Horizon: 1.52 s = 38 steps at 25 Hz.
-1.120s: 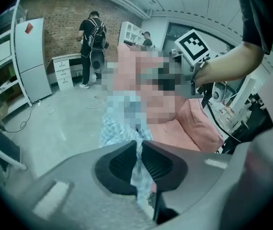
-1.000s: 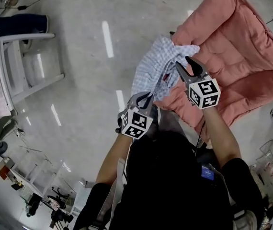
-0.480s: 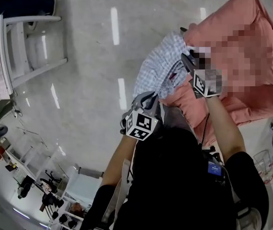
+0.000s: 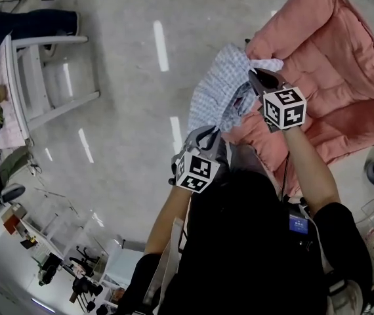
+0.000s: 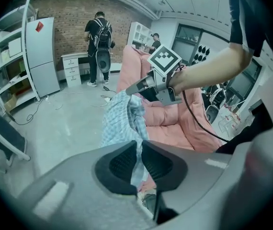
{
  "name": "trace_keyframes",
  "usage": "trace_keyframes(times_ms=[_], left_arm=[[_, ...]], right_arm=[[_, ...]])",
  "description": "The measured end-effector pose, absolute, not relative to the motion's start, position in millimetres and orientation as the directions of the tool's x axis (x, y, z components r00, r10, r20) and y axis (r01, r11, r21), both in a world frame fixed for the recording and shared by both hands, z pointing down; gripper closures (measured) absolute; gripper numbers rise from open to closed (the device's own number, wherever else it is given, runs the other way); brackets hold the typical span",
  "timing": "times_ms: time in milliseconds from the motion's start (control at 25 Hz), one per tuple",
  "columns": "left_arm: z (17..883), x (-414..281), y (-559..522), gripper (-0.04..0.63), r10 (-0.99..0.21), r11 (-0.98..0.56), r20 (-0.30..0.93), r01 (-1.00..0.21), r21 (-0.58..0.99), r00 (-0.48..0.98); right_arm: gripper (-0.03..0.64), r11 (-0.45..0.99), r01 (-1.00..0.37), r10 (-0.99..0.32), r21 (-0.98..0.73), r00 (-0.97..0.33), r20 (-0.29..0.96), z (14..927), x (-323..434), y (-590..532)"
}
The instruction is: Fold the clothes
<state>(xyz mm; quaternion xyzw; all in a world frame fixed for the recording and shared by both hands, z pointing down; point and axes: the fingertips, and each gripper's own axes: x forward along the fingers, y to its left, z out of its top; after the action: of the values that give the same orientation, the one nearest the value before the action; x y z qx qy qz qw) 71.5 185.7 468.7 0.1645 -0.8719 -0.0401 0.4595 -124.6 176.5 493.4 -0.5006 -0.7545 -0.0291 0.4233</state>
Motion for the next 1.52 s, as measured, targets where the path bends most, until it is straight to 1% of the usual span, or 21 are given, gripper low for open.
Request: trace_keyframes(times_ms=[200, 320, 400, 600, 920, 1040, 1160, 1240, 1520], left_arm=[[430.4, 73.4, 174.8, 0.557, -0.411, 0.903, 0.734, -0.352, 0.247, -0.540], [404.1, 74.9, 166.4, 0.557, -0.477, 0.872, 0.687, -0.395, 0.290, -0.548], [388.9, 75.4, 167.0, 0.557, -0.501, 0.859, 0.665, -0.416, 0.300, -0.554], [357.9, 77.4, 178.5, 0.557, -0.498, 0.855, 0.653, -0.449, 0.260, -0.571], [330.1, 88.7, 225.2, 0.558, -0.449, 0.886, 0.631, -0.410, 0.219, -0.633], [321.6, 96.8, 231.8, 0.558, -0.477, 0.873, 0.606, -0.424, 0.243, -0.636], [313.0, 99.1, 221.1, 0.558, -0.551, 0.828, 0.576, -0.485, 0.283, -0.604], [306.4, 96.7, 205.2, 0.558, -0.591, 0.794, 0.565, -0.541, 0.278, -0.576], [285.6, 82.6, 103.2, 0.558, -0.709, 0.650, 0.544, -0.715, 0.258, -0.448]], right_arm=[[0.572, 0.540, 0.767, 0.730, -0.347, -0.221, 0.647, 447.1, -118.7, 158.9], [0.572, 0.570, 0.757, 0.719, -0.318, -0.273, 0.639, 417.4, -115.1, 142.0], [0.572, 0.592, 0.747, 0.708, -0.301, -0.305, 0.637, 400.1, -113.6, 130.4], [0.572, 0.609, 0.742, 0.700, -0.280, -0.337, 0.630, 363.6, -104.2, 112.8], [0.572, 0.584, 0.770, 0.742, -0.258, -0.377, 0.554, 320.8, -98.0, 155.2], [0.572, 0.581, 0.775, 0.746, -0.247, -0.386, 0.543, 311.5, -91.8, 166.2], [0.573, 0.595, 0.772, 0.733, -0.222, -0.409, 0.544, 304.5, -92.0, 161.3], [0.572, 0.618, 0.759, 0.714, -0.207, -0.431, 0.551, 299.2, -94.0, 145.7], [0.573, 0.710, 0.677, 0.640, -0.194, -0.507, 0.577, 285.9, -96.3, 28.5]])
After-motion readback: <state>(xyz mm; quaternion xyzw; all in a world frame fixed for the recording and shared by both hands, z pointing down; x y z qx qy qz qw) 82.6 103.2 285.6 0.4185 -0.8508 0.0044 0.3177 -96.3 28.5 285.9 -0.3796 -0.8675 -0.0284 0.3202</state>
